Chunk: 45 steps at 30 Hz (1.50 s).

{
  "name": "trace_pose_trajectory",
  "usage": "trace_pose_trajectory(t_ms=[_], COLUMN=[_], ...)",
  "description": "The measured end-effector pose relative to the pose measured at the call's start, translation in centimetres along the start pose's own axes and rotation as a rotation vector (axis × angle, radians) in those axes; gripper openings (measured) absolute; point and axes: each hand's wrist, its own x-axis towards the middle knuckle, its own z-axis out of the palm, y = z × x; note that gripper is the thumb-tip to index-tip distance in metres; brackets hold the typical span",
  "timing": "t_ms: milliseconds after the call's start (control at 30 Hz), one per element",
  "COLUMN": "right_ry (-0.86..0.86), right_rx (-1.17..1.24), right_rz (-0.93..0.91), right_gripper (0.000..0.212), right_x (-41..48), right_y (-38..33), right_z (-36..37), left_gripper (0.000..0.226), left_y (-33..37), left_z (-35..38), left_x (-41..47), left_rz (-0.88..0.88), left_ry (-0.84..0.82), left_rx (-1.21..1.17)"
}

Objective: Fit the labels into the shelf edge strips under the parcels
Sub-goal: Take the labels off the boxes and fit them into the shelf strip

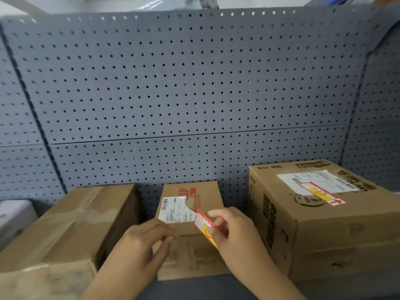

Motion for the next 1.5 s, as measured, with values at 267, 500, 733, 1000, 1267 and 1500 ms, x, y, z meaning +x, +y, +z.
trace_pose_trajectory(t_ms=[267, 500, 733, 1000, 1267, 1500], right_ry=[-0.337, -0.313, -0.237, -0.164, -0.161, -0.229], right_rx=[0.176, 0.24, 0.13, 0.055, -0.038, -0.202], right_rz=[0.048, 0.111, 0.056, -0.111, -0.237, -0.303], right_gripper=[0.018, 0.02, 0.041, 0.02, 0.015, 0.017], right_x=[-3.8, -7.8, -9.6, -9.7, -9.8, -9.7], right_y=[-7.4, -12.8, -14.4, -13.5, -13.6, -14.2], right_z=[7.5, 18.0, 22.9, 24.9, 25.0, 25.7], left_gripper=[0.018, 0.017, 0.024, 0.051, 0.046, 0.052], left_y=[-0.8, -6.8, -11.2, -12.7, -12.7, -12.5], left_z=[-6.2, -12.3, -11.5, -7.1, -6.1, -6.3], left_x=[-8.1, -19.3, -25.1, -26.8, -26.7, -27.6], left_rz=[-0.056, -0.197, -0.233, -0.268, -0.276, -0.256], left_ry=[-0.008, -0.12, -0.262, -0.288, -0.26, -0.227], left_rx=[0.026, 0.102, 0.139, 0.1, 0.109, 0.073])
